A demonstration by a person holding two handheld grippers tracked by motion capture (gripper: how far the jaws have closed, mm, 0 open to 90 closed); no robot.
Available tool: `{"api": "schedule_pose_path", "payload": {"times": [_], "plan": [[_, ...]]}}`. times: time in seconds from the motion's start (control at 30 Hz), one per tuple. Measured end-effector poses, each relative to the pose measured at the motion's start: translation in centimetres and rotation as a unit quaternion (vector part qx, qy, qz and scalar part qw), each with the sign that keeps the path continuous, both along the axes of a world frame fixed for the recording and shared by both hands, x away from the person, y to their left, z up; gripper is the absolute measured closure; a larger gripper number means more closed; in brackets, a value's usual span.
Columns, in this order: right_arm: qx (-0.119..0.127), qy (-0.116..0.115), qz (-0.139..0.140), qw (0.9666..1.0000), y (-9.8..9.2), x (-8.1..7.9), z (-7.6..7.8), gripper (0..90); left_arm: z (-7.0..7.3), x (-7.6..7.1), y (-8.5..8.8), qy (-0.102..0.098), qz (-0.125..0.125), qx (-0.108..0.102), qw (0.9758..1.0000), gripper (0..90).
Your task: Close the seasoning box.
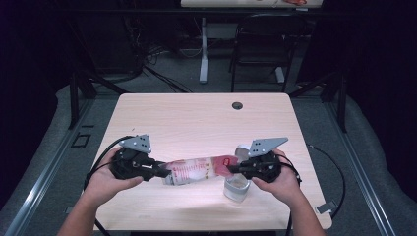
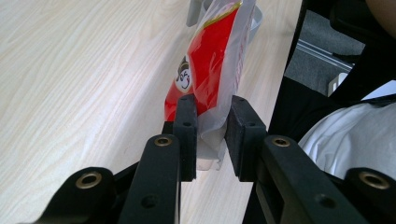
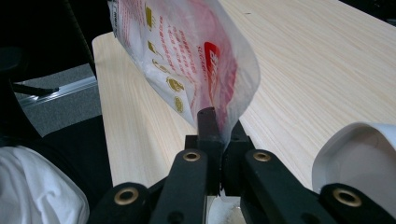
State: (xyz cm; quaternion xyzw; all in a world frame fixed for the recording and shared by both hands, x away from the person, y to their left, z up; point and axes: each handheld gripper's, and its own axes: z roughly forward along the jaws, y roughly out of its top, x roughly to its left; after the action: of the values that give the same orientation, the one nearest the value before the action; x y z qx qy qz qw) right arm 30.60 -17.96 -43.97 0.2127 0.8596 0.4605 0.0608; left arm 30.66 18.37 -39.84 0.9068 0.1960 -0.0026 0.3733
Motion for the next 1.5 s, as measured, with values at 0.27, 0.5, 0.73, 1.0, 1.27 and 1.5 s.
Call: {"api": "schedule_pose_path", "payload": {"times": [0.27, 0.5, 0.73, 1.0, 1.27, 1.5], "plan": [[0.007, 0.004, -0.001, 1.0, -0.2, 0.2, -0.3, 89.2, 0.5, 0.2, -0.2, -0.004, -0.003, 0.004, 1.0, 75.3], [0.01, 0.006, -0.002, 0.9999, -0.5, 0.3, -0.4, 89.2, 1.1, 0.2, -0.6, -0.009, -0.005, 0.007, 0.9999, 75.3], [0.009, 0.008, -0.002, 0.9999, -0.6, 0.4, -0.4, 89.3, 1.6, 0.3, -0.9, -0.011, -0.006, 0.01, 0.9999, 75.3], [0.01, 0.012, 0.0, 0.9999, -0.9, 0.4, -0.5, 89.4, 2.0, 0.3, -1.1, -0.015, -0.011, 0.011, 0.9998, 75.3], [0.012, 0.015, -0.003, 0.9998, -1.1, 0.5, -0.5, 89.4, 2.4, 0.4, -1.4, -0.019, -0.011, 0.011, 0.9997, 75.4], [0.012, 0.018, -0.004, 0.9998, -1.2, 0.5, -0.4, 89.4, 2.8, 0.5, -1.6, -0.019, -0.01, 0.01, 0.9997, 75.8]]}}
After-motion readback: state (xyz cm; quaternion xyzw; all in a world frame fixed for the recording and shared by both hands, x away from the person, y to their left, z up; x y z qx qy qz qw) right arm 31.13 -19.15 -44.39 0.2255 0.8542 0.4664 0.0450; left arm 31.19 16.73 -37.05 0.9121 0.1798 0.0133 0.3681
